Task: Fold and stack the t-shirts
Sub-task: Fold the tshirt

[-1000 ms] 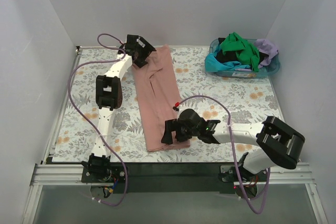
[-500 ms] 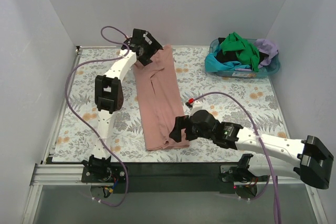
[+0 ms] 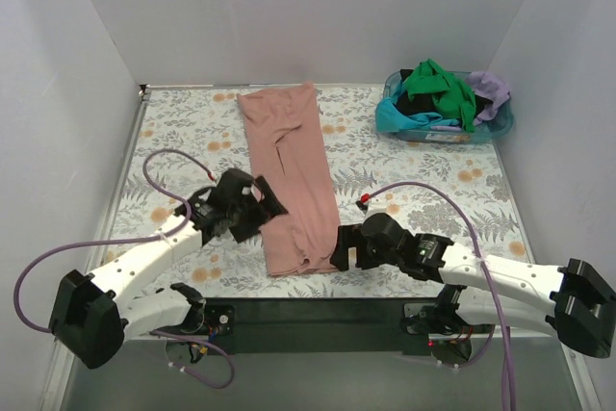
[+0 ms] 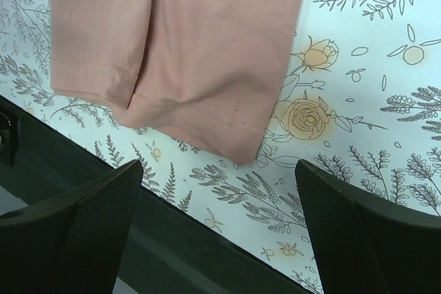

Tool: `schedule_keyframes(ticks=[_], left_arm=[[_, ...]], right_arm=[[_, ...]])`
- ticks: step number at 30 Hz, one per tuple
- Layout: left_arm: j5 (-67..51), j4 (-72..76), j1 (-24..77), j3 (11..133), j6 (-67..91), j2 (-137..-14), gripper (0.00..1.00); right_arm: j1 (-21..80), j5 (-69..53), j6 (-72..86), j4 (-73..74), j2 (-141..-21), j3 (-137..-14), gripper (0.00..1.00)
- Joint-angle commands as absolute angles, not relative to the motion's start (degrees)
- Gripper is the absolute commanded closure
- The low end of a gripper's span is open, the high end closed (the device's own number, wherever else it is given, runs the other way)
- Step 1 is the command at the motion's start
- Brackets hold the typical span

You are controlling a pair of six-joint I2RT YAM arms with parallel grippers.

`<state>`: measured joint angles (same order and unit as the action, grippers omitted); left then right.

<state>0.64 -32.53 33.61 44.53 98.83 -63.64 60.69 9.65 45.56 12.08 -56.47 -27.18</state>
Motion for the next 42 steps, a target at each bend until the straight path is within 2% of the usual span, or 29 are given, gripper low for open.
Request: schedule_keyframes(ticks=[1, 7, 9, 13, 14, 16, 17, 21, 22, 23, 25, 26, 28, 35, 39, 42], left_arm=[[1.77, -34.09, 36.47, 33.87, 106.69, -58.63, 0.02], [-2.37, -33.84, 43.67, 27.77, 111.27, -57.65, 0.06], [-1.07, -34.45, 44.56, 27.51, 111.35, -60.27, 0.06], [-2.37, -32.00, 44.73, 27.68, 110.83, -65.20, 0.31], [-2.90, -31.47, 44.91, 27.69, 110.83, -66.00, 0.46], [-3.60, -30.06, 45.35, 27.16, 110.83, -67.14, 0.59], [-3.52, -29.97, 45.44, 26.81, 111.00, -67.32, 0.75], [-3.08, -29.71, 45.62, 25.23, 111.71, -67.15, 1.00], [-3.16, -29.71, 45.62, 24.62, 111.97, -67.06, 1.00], [-3.25, -29.62, 45.70, 24.44, 111.89, -66.71, 1.00], [-3.60, -29.62, 45.70, 23.82, 111.80, -65.92, 1.00], [-3.78, -29.71, 45.79, 23.64, 111.97, -64.44, 1.00], [-4.04, -29.97, 46.05, 23.47, 112.23, -62.68, 1.00], [-1.94, -33.05, 46.49, 26.45, 112.94, -55.46, 1.00], [-0.79, -32.78, 46.41, 29.69, 113.38, -55.37, 1.00], [4.47, -33.57, 45.62, 34.25, 112.33, -58.00, 1.00]], right_arm=[[60.12, 9.23, 45.97, 11.78, -57.39, -26.37, 0.03], [59.85, 9.41, 47.37, 11.16, -61.95, -26.19, 0.11], [59.85, 9.05, 47.64, 10.37, -63.10, -26.28, 0.18], [59.85, 8.09, 48.34, 8.44, -65.38, -25.84, 0.33], [59.85, 7.82, 48.43, 7.92, -65.56, -25.75, 0.39], [59.85, 8.17, 49.04, 7.13, -66.09, -25.14, 0.41], [59.85, 8.26, 49.13, 6.86, -66.27, -24.96, 0.43], [59.85, 8.61, 49.31, 4.93, -67.85, -24.52, 0.49], [59.85, 8.79, 49.65, 4.75, -68.63, -24.52, 0.52], [59.85, 8.62, 49.75, 4.49, -69.08, -24.70, 0.65], [59.85, 7.83, 50.09, 3.78, -69.87, -24.61, 0.76], [59.94, 7.91, 50.27, 3.34, -69.79, -24.00, 0.89], [59.94, 7.82, 50.54, 1.94, -68.48, -22.94, 0.99], [60.38, 9.93, 49.05, 1.58, -60.21, -22.23, 0.99], [60.38, 14.05, 45.98, 1.58, -57.31, -24.95, 0.99], [60.12, 18.27, 42.02, 2.37, -58.62, -29.43, 0.99]])
